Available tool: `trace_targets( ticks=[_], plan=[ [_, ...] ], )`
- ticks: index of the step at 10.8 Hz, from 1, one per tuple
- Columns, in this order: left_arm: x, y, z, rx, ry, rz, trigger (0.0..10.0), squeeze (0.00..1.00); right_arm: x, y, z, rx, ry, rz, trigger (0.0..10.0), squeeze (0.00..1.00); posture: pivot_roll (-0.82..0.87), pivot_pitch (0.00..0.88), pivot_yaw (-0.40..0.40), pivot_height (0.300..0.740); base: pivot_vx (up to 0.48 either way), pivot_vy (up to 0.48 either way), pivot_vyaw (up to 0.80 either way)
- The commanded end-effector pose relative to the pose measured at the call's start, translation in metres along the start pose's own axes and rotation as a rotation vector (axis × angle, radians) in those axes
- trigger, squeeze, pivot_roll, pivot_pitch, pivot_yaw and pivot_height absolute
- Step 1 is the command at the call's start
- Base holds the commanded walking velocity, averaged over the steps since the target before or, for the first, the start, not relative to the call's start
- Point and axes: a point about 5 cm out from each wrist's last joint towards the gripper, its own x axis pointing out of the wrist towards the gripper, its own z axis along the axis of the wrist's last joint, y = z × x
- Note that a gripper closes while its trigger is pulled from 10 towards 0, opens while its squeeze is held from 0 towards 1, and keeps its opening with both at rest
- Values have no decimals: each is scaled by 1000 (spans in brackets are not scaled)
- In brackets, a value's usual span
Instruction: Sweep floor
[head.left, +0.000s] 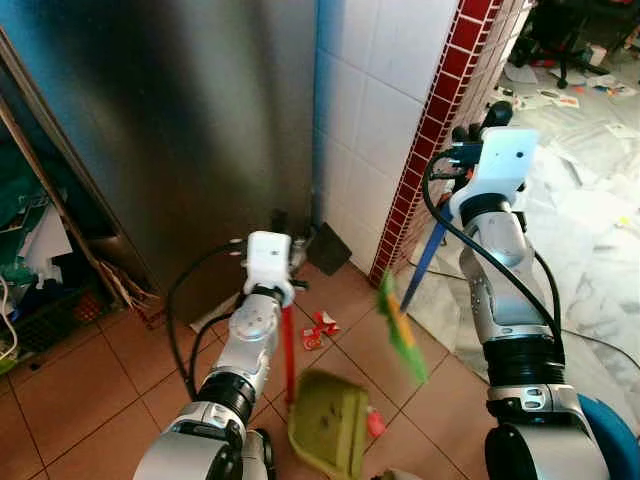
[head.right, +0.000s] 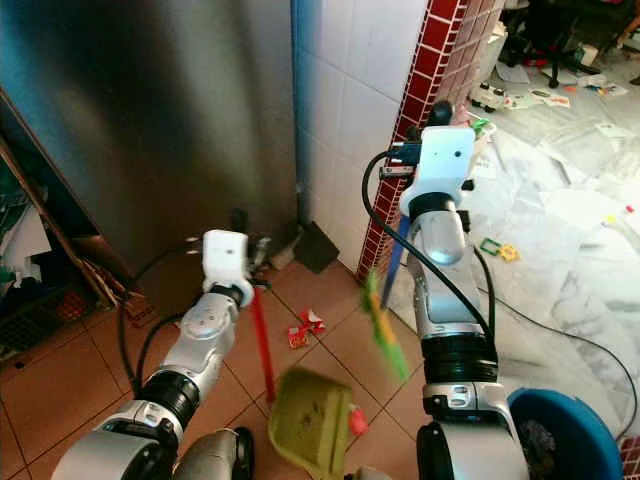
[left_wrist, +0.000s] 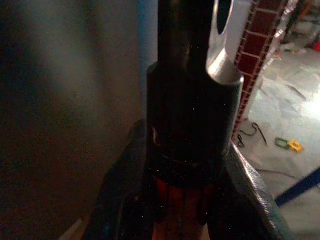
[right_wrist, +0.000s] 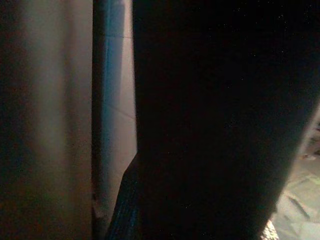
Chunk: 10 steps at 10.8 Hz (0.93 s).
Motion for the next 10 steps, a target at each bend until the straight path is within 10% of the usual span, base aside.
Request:
trace_targets(
  ticks=[1, 5, 10],
  plan=[
    [3, 3, 13, 58, -54, 2, 10000, 0, -2, -1, -2, -31, -3, -13, 10000, 0, -96, 5, 1, 740, 0, 0, 0],
    [-1, 15, 40, 123, -164, 31, 10000, 0, -13, 4, -18, -68, 55, -10, 10000, 0, -88, 8, 4, 740, 0, 0, 0],
    [-3, 16, 22, 129, -47, 52, 10000, 0, -20, 3, -33, -93, 139, -36, 10000, 0, -89, 6, 2, 740, 0, 0, 0]
  ],
)
